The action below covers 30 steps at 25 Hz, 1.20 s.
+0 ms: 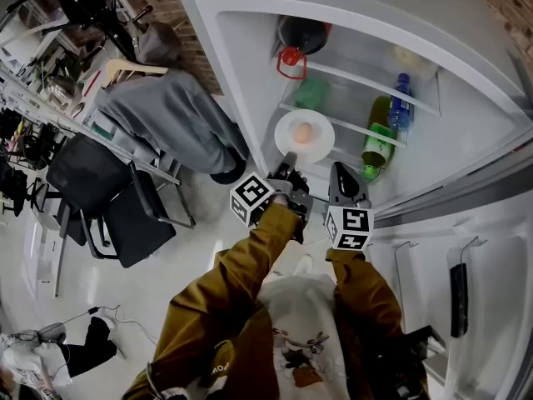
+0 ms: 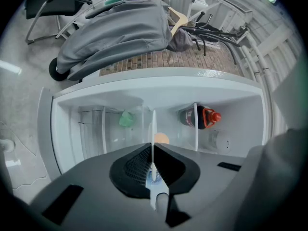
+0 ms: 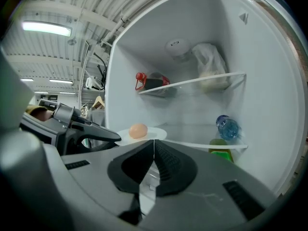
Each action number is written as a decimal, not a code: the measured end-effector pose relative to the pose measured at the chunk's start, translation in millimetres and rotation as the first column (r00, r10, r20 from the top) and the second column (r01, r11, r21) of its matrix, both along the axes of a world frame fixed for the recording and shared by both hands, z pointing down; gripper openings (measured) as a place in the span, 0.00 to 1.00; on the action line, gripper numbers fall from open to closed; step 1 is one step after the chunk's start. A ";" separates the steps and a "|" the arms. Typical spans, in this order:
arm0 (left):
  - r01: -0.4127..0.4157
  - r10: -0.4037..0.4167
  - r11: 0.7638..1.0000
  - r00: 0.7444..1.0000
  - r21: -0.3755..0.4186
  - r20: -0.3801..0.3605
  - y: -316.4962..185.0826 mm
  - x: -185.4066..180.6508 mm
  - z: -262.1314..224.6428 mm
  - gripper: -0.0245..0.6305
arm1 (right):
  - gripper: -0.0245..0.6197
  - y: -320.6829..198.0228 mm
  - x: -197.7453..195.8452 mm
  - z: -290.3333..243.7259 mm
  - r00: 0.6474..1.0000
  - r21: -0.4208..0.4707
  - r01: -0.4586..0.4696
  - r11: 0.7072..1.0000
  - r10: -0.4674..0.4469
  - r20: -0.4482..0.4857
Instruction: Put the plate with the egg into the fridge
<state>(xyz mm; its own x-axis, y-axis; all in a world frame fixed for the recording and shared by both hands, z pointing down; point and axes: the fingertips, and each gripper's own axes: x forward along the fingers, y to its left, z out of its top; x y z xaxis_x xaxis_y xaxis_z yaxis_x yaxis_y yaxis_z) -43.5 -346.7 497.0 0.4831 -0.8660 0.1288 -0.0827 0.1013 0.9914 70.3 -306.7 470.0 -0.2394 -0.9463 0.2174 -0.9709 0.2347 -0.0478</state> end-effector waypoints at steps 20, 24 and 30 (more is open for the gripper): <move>0.021 -0.021 1.000 1.000 -0.009 -0.002 -39.2 5.2 8.1 0.07 | 0.05 -33.7 3.2 9.6 1.000 -0.020 -0.012 1.000 0.012 0.014; 0.020 -0.020 1.000 1.000 -0.008 -0.005 -45.4 7.0 7.5 0.07 | 0.05 -40.1 4.3 9.9 1.000 -0.022 -0.019 1.000 0.020 0.013; 0.019 -0.019 1.000 1.000 -0.006 -0.003 -54.7 9.2 11.2 0.07 | 0.05 -48.7 5.3 13.0 0.999 -0.028 -0.032 0.999 0.032 0.020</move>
